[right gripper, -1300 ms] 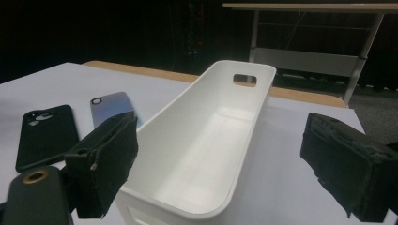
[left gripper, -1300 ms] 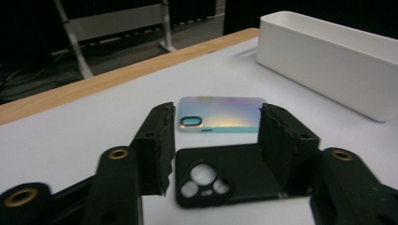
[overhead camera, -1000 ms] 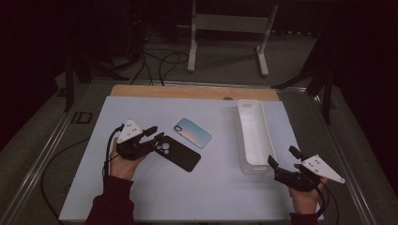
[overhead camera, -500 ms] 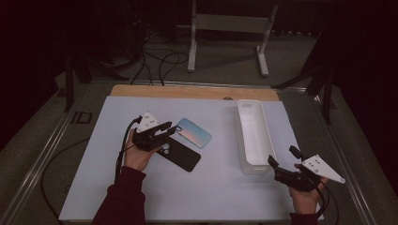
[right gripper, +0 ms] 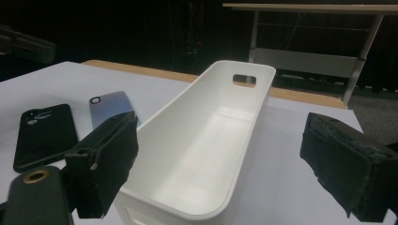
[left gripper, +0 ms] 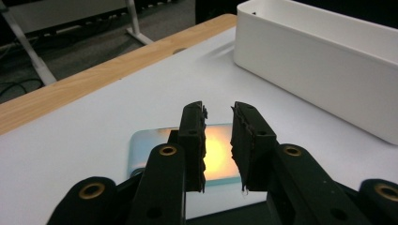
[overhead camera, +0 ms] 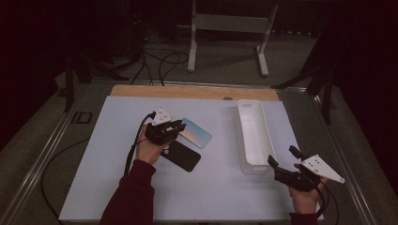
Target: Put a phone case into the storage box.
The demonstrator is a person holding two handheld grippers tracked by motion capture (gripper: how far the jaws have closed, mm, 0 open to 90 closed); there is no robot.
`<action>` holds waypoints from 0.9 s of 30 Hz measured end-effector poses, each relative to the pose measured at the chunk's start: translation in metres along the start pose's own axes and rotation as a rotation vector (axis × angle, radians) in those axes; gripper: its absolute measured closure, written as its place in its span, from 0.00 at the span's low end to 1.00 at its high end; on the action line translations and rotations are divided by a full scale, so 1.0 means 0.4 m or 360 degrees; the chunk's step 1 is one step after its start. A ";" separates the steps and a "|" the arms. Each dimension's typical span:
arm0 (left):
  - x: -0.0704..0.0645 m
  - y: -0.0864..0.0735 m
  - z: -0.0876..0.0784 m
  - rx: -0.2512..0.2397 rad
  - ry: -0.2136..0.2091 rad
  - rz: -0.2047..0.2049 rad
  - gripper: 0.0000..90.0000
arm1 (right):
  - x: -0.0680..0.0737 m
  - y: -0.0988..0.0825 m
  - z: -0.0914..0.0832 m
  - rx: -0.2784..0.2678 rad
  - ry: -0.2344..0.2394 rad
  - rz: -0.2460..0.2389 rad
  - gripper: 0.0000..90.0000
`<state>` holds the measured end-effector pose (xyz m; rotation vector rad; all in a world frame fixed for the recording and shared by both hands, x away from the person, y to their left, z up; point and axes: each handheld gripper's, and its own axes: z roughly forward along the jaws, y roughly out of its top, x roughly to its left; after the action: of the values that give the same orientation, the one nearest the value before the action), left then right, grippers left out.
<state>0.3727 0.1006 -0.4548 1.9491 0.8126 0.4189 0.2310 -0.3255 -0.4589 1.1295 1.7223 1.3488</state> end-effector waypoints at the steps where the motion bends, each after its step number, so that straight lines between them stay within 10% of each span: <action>1: 0.000 0.001 0.007 -0.0001 -0.0007 -0.0004 0.84 | -0.001 0.000 0.000 0.0001 -0.0001 0.0001 0.12; 14: -0.036 -0.006 0.091 0.0061 -0.0114 -0.0026 0.98 | 0.000 -0.001 0.002 0.0000 0.0003 0.0002 0.12; 27: -0.078 -0.049 0.162 0.0286 -0.0232 -0.0028 1.00 | -0.003 0.000 0.000 -0.0001 0.0000 0.0001 0.12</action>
<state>0.3812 0.0438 -0.5024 2.1091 0.7946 0.1955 0.2313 -0.3266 -0.4590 1.1300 1.7218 1.3498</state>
